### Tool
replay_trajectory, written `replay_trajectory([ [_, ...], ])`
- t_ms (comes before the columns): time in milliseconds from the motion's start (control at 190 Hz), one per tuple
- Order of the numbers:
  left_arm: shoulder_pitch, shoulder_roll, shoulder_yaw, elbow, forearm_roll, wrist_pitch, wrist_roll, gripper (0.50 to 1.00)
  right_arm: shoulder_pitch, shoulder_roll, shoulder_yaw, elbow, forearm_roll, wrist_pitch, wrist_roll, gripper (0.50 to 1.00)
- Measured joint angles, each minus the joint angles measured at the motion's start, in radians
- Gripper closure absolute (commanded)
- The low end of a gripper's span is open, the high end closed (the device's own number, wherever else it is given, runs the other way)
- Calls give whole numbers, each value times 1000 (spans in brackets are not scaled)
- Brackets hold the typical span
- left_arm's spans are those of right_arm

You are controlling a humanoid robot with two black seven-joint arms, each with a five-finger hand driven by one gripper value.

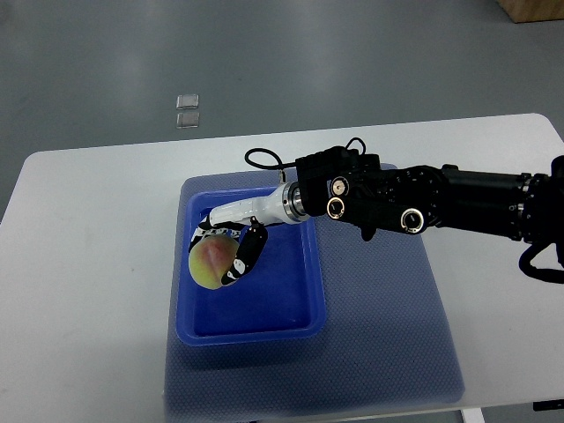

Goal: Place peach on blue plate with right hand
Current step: 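Carry the peach with the right hand over the blue tray and lower it, then open the right hand to release the peach inside the tray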

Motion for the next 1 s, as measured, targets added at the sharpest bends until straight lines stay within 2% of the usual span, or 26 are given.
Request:
replay_trajectory([
  [178, 0, 0, 1, 0, 0, 0, 1, 500, -36, 4, 0, -52, -56, -21, 0, 1000],
  [394, 0, 0, 2, 1, 0, 0, 1, 500, -47, 4, -4, -66, -81, -23, 0, 1000],
  [404, 0, 0, 2, 1, 0, 0, 1, 500, -47, 4, -5, -66, -81, -23, 0, 983],
  [409, 0, 0, 2, 1, 0, 0, 1, 500, -47, 4, -6, -66, -81, -23, 0, 959],
  [425, 0, 0, 2, 1, 0, 0, 1, 500, -47, 4, -8, -66, -81, -23, 0, 938],
  [430, 0, 0, 2, 1, 0, 0, 1, 500, -47, 4, -9, -66, -81, -23, 0, 914],
  [436, 0, 0, 2, 1, 0, 0, 1, 500, -47, 4, -9, -66, -81, -23, 0, 914],
  [441, 0, 0, 2, 1, 0, 0, 1, 500, -47, 4, -10, -66, -81, -23, 0, 889],
  [446, 0, 0, 2, 2, 0, 0, 1, 500, -47, 4, -10, -66, -81, -23, 0, 889],
  [451, 0, 0, 2, 2, 0, 0, 1, 500, -48, 4, -10, -66, -81, -23, 0, 857],
  [504, 0, 0, 2, 2, 0, 0, 1, 500, -48, 4, -13, -66, -81, -22, 0, 857],
  [509, 0, 0, 2, 2, 0, 0, 1, 500, -48, 4, -13, -66, -81, -22, 0, 689],
  [541, 0, 0, 2, 2, 0, 0, 1, 500, -49, 4, -14, -66, -81, -22, 0, 650],
  [703, 0, 0, 1, 3, 0, 1, 1, 500, -48, 4, -15, -66, -81, -15, 0, 570],
  [919, 0, 0, 0, 3, 0, 2, 0, 500, -24, 1, 0, -65, -76, 10, 0, 568],
  [997, 0, 0, 0, 3, 0, 2, 0, 500, 7, -39, 22, -64, -67, 26, 2, 566],
])
